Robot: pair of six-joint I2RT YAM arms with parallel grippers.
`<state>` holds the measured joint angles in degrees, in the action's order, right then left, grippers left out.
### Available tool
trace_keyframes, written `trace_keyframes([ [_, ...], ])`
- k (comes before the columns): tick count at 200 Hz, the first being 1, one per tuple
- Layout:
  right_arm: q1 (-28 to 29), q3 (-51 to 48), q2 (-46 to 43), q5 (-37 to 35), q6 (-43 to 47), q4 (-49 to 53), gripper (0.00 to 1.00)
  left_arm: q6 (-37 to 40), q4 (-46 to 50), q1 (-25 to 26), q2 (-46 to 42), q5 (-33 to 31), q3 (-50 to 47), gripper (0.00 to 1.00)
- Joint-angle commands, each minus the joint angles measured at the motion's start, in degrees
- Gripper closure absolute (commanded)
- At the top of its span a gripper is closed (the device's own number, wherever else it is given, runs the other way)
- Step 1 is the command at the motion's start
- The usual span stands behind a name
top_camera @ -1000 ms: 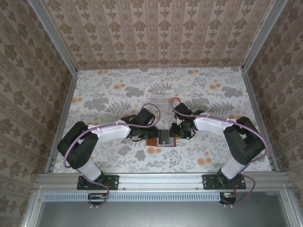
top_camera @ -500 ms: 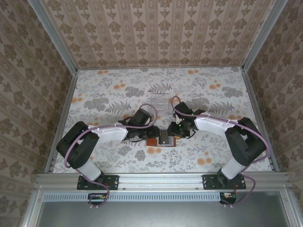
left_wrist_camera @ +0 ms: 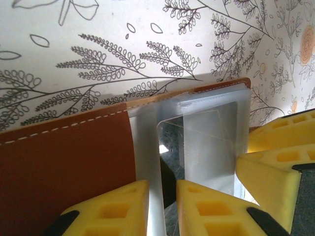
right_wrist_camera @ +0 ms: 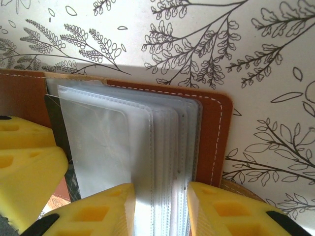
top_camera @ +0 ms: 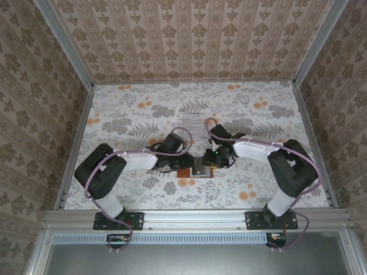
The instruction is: Take the credit cards out of the card holder
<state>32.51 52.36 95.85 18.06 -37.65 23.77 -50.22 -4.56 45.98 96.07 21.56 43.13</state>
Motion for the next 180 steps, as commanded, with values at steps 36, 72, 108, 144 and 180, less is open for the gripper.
trace_keyframes([
  [36,0.36,0.9,1.66,-0.71,0.56,0.93,0.66,0.21,-0.54,-0.37,0.62,1.03,-0.33,0.83],
  [72,0.37,0.8,1.6,-1.47,0.56,1.35,0.66,0.53,1.99,-0.4,-0.3,-0.43,-0.36,0.87],
  [108,0.35,0.84,1.16,-3.33,0.64,2.2,0.66,1.5,5.09,-0.42,-2.38,-2.08,-0.49,0.88],
  [144,0.35,0.74,1.18,-3.65,0.73,2.38,0.66,2.1,7.32,-0.49,-4.21,-3.34,-0.8,0.89],
  [180,0.36,0.65,1.18,-3.28,0.73,2.15,0.66,1.87,4.5,-0.51,-4.64,-2.35,-1.86,0.86],
])
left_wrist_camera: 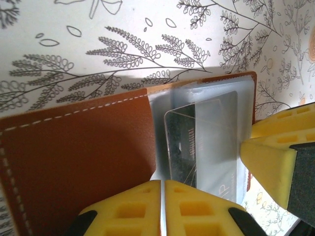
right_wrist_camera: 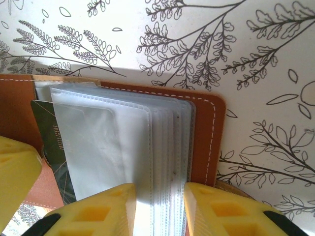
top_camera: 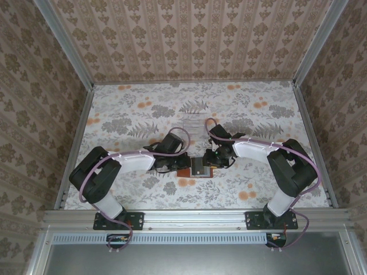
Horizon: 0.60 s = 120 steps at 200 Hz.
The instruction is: Take the credit cards out of the card holder
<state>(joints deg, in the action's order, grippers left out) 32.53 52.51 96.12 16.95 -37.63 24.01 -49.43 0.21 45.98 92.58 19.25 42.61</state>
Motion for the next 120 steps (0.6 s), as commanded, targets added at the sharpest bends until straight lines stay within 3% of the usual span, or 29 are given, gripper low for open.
trace_keyframes([
  [1,0.34,0.49,0.96,-2.17,0.71,1.91,0.66,1.04,-0.28,-0.52,-1.11,0.03,-1.36,0.86],
  [33,0.34,0.53,0.88,-2.01,0.71,1.92,0.65,-0.08,-3.14,-0.62,0.31,1.38,-1.65,0.75],
  [120,0.34,0.92,0.9,-1.5,0.92,2.36,0.66,-2.16,-10.15,-0.68,5.01,5.35,-1.59,0.75],
])
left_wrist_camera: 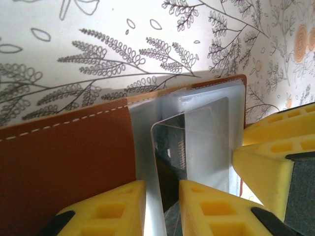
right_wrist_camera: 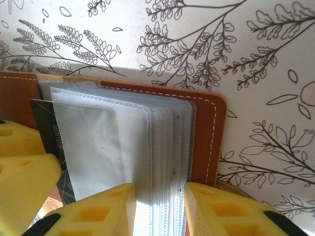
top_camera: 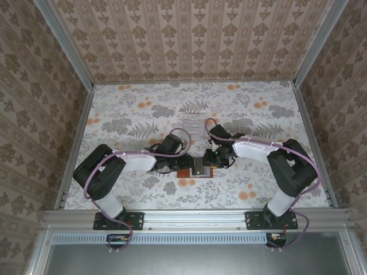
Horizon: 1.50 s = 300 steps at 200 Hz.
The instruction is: Take the credit cards out of the card holder
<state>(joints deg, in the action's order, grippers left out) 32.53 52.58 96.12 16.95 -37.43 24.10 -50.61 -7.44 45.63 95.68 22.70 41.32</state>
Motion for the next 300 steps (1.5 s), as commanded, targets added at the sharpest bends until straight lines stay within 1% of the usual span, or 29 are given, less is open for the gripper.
trace_keyframes([
  [1,0.34,0.81,0.86,-1.54,0.71,2.27,0.66,-0.98,-2.58,-0.35,1.94,1.95,-0.24,0.75],
  [40,0.34,1.03,0.91,-1.55,0.87,2.52,0.66,-1.43,-3.8,-0.36,2.01,2.43,-0.55,0.81],
  [57,0.32,0.93,0.71,-1.95,0.95,2.8,0.66,-1.27,-3.25,-0.37,1.42,1.83,-0.69,0.83],
  [70,0.34,0.89,0.59,-2.59,1.2,3.18,0.66,-1.07,-3.27,-0.54,0.64,1.4,-1.23,0.87],
  [88,0.34,0.82,0.57,-3.27,1.35,3.48,0.65,-0.77,-2.16,-0.72,-0.5,0.71,-1.84,0.89],
  [172,0.34,0.32,1.0,-4.65,1.55,3.59,0.67,2.16,4.83,-2.08,-5.5,-1.12,-3.75,0.91],
  [193,0.34,0.21,0.53,-4.4,1.48,3.42,0.68,2.27,4.59,-2.17,-4.97,-0.75,-3.88,0.91],
  [213,0.41,0.23,-0.63,-3.96,1.28,3.15,0.67,1.28,2.32,-2.12,-3.9,0.23,-3.89,0.91],
  [246,0.51,0.32,-2.93,-3.68,0.87,3.02,0.63,-0.9,-1.47,-1.6,-1.2,1.35,-3.0,0.91],
  [272,0.51,0.41,-2.63,-2.41,1.01,2.8,0.55,-2.34,-3.7,-0.8,1.33,2.07,-1.75,0.91],
  [300,0.51,0.51,-0.8,-2.46,1.27,2.97,0.54,-3.09,-4.38,-0.2,2.84,2.17,-0.89,0.91],
])
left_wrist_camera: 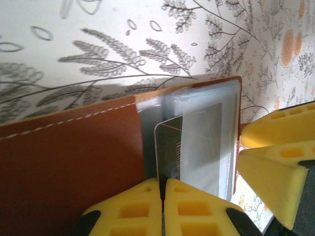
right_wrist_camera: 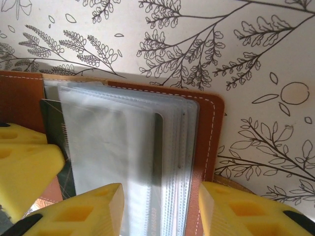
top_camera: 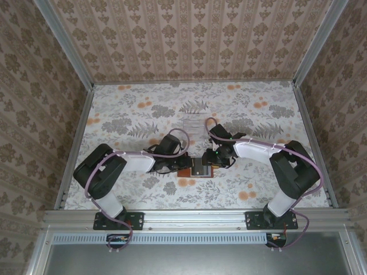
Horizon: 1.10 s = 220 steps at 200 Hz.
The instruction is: Take the credit cards out of the card holder
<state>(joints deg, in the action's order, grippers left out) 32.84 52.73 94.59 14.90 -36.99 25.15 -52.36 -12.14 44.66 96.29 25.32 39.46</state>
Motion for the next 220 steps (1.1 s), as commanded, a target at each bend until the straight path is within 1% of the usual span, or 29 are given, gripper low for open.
trace_keyframes([
  [1,0.21,0.36,0.75,-0.45,0.85,1.92,0.54,-1.34,0.34,0.72,2.32,-0.49,0.97,0.91],
  [15,0.21,0.32,1.74,-0.98,0.82,1.93,0.55,-1.44,0.28,0.77,2.45,-0.54,0.97,0.92],
  [36,0.23,0.22,3.03,-2.15,1.2,2.1,0.62,-1.0,1.4,0.69,2.16,-1.14,0.8,0.92],
  [64,0.21,0.0,3.9,-2.97,1.57,2.17,0.68,-0.41,2.63,0.46,1.3,-1.91,0.35,0.92],
  [88,0.23,-0.03,4.21,-3.88,1.67,2.5,0.71,0.36,4.44,0.23,0.4,-2.47,0.26,0.92],
  [171,0.29,-0.52,4.64,-4.68,2.28,3.07,0.73,3.85,11.68,-1.07,-5.36,-4.46,-0.16,0.92],
  [220,0.34,-0.13,4.63,-4.57,2.28,3.24,0.73,7.85,21.01,-2.22,-9.74,-7.54,1.29,0.92],
])
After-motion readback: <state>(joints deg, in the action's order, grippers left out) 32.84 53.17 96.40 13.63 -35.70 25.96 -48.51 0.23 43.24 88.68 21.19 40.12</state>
